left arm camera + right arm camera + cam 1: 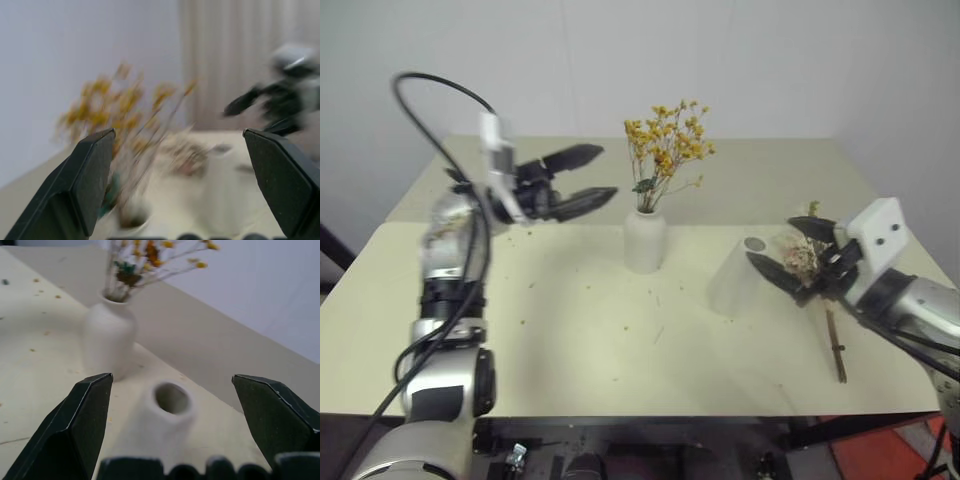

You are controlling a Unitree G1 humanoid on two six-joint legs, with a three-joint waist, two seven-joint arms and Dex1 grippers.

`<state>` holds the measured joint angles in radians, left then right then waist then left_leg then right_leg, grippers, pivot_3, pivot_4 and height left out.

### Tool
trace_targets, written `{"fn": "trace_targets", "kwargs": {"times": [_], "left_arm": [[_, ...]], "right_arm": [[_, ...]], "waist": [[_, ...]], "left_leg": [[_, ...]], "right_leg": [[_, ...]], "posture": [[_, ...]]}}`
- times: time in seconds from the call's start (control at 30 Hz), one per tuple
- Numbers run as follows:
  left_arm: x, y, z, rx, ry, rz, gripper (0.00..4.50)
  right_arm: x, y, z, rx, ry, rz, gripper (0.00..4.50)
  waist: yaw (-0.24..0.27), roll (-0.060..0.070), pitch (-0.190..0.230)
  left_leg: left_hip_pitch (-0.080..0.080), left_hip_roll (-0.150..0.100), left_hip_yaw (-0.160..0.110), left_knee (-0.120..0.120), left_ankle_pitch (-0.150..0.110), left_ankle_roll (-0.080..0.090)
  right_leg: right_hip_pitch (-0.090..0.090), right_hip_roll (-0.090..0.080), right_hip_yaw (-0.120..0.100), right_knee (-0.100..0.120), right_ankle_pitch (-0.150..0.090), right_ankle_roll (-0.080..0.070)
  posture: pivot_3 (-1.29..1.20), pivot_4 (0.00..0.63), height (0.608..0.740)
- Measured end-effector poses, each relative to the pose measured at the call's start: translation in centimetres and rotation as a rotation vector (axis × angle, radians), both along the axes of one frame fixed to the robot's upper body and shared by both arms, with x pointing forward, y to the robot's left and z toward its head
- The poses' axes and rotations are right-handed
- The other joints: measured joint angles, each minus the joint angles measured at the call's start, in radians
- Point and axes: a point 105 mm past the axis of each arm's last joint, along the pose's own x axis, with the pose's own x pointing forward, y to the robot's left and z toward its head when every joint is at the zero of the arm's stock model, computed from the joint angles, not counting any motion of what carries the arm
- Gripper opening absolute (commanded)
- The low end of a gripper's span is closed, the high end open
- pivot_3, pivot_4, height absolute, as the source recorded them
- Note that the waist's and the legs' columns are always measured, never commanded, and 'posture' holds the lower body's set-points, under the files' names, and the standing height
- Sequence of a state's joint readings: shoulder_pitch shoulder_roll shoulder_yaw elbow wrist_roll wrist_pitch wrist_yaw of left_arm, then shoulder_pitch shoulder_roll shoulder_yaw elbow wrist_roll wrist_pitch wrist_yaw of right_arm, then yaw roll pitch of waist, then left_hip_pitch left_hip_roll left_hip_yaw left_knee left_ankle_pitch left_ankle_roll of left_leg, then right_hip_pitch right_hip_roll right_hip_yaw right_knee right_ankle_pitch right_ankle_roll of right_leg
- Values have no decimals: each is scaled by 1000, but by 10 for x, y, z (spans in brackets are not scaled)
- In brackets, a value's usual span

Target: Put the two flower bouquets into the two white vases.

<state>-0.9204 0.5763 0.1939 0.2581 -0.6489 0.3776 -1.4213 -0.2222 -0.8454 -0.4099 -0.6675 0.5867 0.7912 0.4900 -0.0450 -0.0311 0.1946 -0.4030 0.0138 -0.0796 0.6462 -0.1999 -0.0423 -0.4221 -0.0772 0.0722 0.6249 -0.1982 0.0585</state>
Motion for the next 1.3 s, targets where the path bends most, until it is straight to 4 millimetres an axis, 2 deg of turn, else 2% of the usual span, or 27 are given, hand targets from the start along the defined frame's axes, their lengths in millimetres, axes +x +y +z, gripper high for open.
{"fn": "trace_targets", "kwargs": {"times": [0.07,0.13,0.2,0.27,0.47,0.6,0.73,0.87,0.97,1.07,1.3], "left_arm": [[-15,-9,-12,78,12,-68,4467],[-22,-28,-35,181,42,-114,4467],[-20,-47,-50,237,55,-121,4467],[-17,-63,-57,233,50,-116,4467],[-4,-103,-87,263,38,-96,4467],[4,-119,-100,326,6,-67,4467],[2,-132,-102,322,-7,-78,4467],[3,-132,-103,334,-11,-69,4467],[4,-128,-106,344,-10,-52,4467],[5,-125,-111,344,2,-32,4500],[5,-124,-107,322,0,-28,4500]], "right_arm": [[-2,-18,-1,-29,42,-66,4500],[-2,-39,-9,-63,132,-139,4500],[1,-58,-18,-67,232,-201,4500],[6,-76,-28,-60,322,-263,4500],[30,-107,-54,44,531,-379,4500],[45,-113,-75,42,643,-407,4500],[64,-110,-92,33,724,-415,4500],[71,-111,-104,16,785,-423,4500],[73,-112,-104,12,799,-425,4500],[73,-114,-105,14,815,-426,3911],[72,-111,-110,52,873,-421,1452]], "waist": [[8,0,0],[20,-1,-1],[23,-1,-1],[23,-1,-1],[-3,0,-2],[-4,0,-2],[-2,0,-2],[-1,1,-2],[0,1,-2],[0,1,-2],[-1,1,-2]], "left_leg": [[4,0,0,0,0,0],[5,0,0,1,0,0],[5,0,1,4,1,1],[5,0,1,5,1,1],[4,0,1,5,1,1],[3,0,2,4,1,2],[3,0,1,4,1,2],[2,0,1,4,1,2],[2,-1,1,4,0,2],[2,-1,1,4,0,2],[2,-1,1,4,0,2]], "right_leg": [[3,0,0,-1,-2,-1],[5,1,0,0,-6,6],[5,1,0,0,-7,5],[5,1,1,1,-6,5],[2,2,3,2,-6,5],[1,1,3,1,-6,4],[1,1,3,1,-6,5],[0,1,3,1,-6,5],[0,1,3,1,-6,5],[0,1,3,1,-6,5],[0,1,3,1,-6,6]], "posture": [[0,150,740],[0,150,740],[0,150,740],[0,150,740],[0,150,740],[0,150,740],[0,150,740],[0,150,740],[0,150,740],[0,150,740],[0,150,740]]}}
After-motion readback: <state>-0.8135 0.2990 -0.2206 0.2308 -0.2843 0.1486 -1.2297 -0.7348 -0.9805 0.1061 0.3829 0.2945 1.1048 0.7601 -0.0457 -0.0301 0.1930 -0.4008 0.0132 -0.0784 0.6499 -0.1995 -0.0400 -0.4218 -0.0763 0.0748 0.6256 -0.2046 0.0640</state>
